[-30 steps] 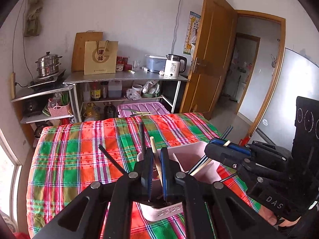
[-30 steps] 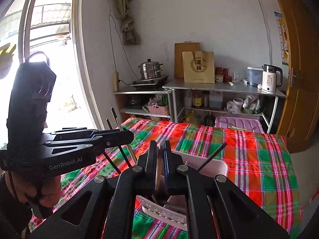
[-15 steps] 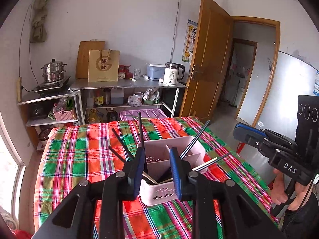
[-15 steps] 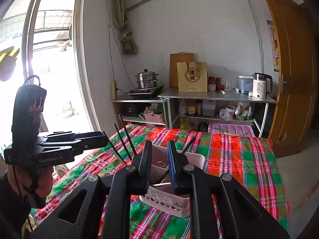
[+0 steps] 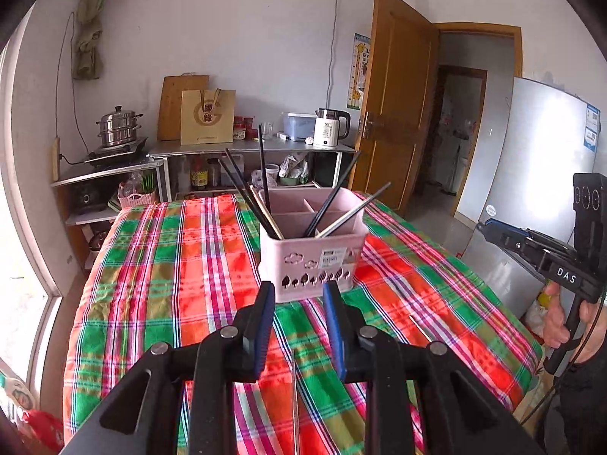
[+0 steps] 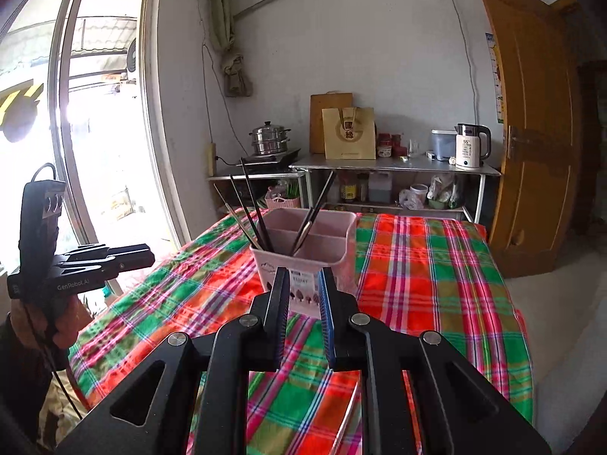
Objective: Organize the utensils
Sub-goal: 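Withdraw both open tools toward the silver metal chopsticks on the cloth, then close the right tool on a silver metal chopstick while the left tool grasps another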
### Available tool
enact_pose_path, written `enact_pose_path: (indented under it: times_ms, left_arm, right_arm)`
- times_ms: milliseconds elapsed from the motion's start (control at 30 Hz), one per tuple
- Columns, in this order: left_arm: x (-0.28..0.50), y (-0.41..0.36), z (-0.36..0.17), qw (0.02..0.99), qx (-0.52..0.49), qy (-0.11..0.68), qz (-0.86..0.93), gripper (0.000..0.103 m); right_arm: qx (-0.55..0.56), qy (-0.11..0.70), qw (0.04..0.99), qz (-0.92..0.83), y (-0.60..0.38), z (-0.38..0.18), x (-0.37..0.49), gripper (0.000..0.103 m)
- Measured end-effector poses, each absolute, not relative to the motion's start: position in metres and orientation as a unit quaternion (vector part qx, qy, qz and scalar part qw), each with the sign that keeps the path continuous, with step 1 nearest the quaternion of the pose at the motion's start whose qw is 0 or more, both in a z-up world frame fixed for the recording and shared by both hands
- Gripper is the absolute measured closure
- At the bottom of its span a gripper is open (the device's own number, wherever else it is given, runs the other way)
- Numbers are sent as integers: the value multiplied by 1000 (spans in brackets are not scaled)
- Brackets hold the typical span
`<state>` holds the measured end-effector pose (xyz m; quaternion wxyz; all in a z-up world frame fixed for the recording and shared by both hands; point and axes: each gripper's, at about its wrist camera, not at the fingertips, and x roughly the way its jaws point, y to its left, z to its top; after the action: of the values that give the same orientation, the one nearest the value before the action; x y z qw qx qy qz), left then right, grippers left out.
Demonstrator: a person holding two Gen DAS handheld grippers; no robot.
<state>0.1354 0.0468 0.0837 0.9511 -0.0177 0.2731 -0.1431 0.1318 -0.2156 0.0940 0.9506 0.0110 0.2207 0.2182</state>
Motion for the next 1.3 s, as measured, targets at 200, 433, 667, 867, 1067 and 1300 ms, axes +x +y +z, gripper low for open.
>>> enact_pose_path:
  times_ms: [200,433,667,867,1067,1300]
  left_arm:
    - [111,44,54,946,-23,291,-139,77]
    - [115,46,31,937,-30,320,-137,77]
    - [145,36,1,916,-9,377,-135,77]
    - [185,27,-34,891,9,436,-126,77]
    - [210,20,-60,870,27,477,-120,77]
    - [217,11,-61,870,52,477,-114,77]
  right_arm:
    - [23,252,947,199,-231,63,111,87]
    - [23,289,939,185,-237,36,113,87]
    - [8,337,927,163,-235,4,135,87]
    - [1,394,908,142,-233,-29,162,87]
    - [0,435,890,134,-233,-51,179,87]
    - [-15,451,882,135,-227,-57,191,87]
